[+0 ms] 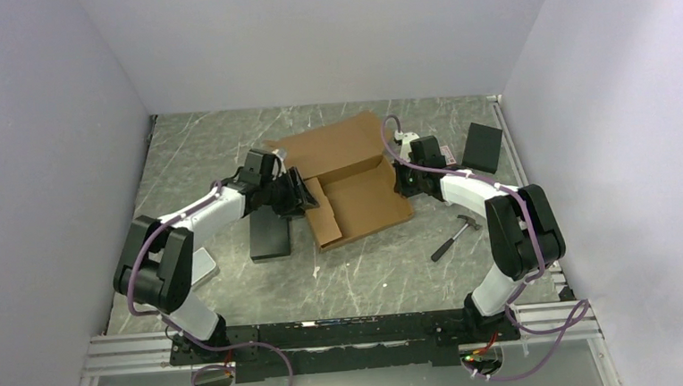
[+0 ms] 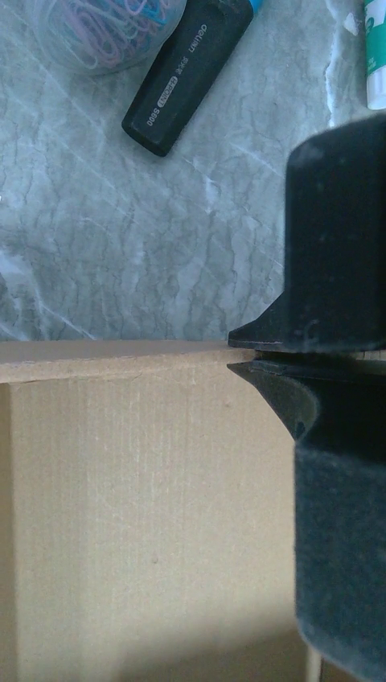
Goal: Fold the paper box
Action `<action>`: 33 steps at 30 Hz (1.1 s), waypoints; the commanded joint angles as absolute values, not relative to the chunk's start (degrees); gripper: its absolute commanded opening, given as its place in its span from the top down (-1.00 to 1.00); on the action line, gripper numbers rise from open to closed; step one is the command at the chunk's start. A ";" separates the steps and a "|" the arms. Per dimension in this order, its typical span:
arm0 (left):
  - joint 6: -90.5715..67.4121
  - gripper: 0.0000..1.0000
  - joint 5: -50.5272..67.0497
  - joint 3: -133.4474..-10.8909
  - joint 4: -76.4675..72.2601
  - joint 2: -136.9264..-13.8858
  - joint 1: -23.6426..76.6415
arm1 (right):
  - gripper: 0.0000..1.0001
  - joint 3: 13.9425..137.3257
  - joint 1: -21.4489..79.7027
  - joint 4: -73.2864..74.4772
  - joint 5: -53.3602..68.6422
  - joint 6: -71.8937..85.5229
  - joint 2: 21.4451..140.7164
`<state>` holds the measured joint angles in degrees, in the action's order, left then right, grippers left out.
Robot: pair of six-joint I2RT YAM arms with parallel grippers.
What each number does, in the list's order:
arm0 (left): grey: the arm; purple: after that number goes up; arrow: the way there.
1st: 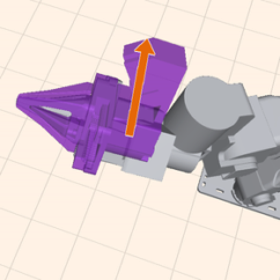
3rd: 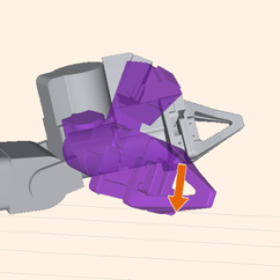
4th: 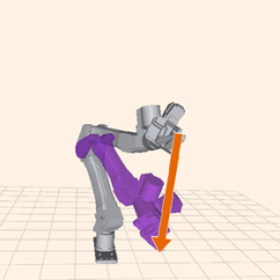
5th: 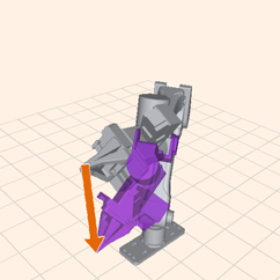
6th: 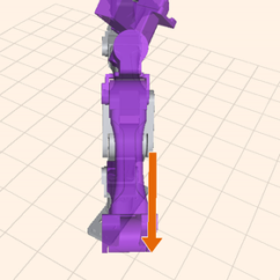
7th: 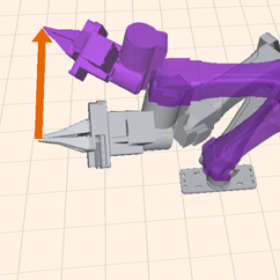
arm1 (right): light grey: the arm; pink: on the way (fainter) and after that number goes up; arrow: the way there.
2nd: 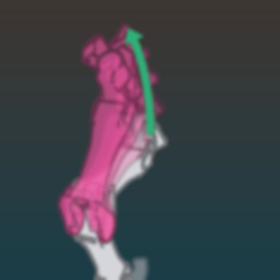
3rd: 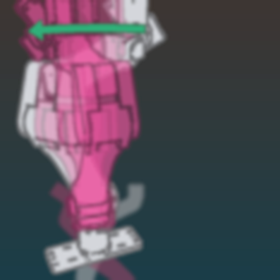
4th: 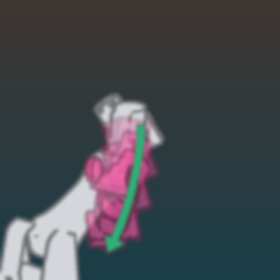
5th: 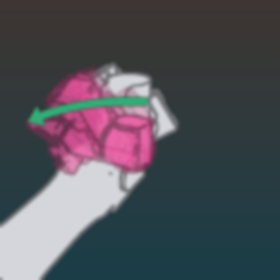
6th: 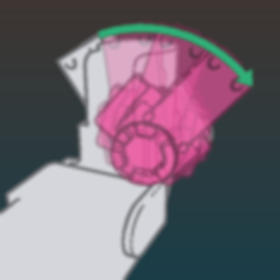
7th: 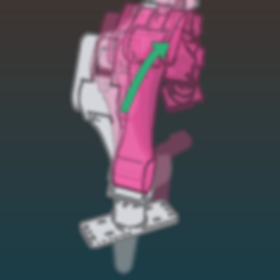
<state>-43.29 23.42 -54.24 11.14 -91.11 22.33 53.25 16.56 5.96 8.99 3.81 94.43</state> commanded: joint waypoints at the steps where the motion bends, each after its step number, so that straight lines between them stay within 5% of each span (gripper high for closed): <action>1: -40.88 -0.14 15.28 -58.48 20.33 -93.04 24.96 | 1.00 54.58 17.56 4.48 10.27 4.23 94.18; 12: -40.85 -0.10 2.59 -66.73 32.06 -97.20 30.96 | 1.00 54.58 17.75 4.43 10.20 4.28 93.96; 18: -40.77 0.33 1.51 -68.34 32.64 -99.77 31.40 | 1.00 54.58 17.84 4.51 10.37 4.22 93.70; 24: -39.33 0.43 0.18 -70.35 34.18 -102.59 31.64 | 1.00 54.17 18.66 3.98 11.87 4.53 91.78; 28: -38.33 1.00 -1.42 -70.77 34.75 -103.69 31.64 | 1.00 53.58 19.11 3.23 13.30 5.06 89.59; 33: -38.05 1.00 -5.55 -70.87 34.54 -101.77 32.36 | 1.00 52.62 20.11 1.92 14.65 5.23 85.57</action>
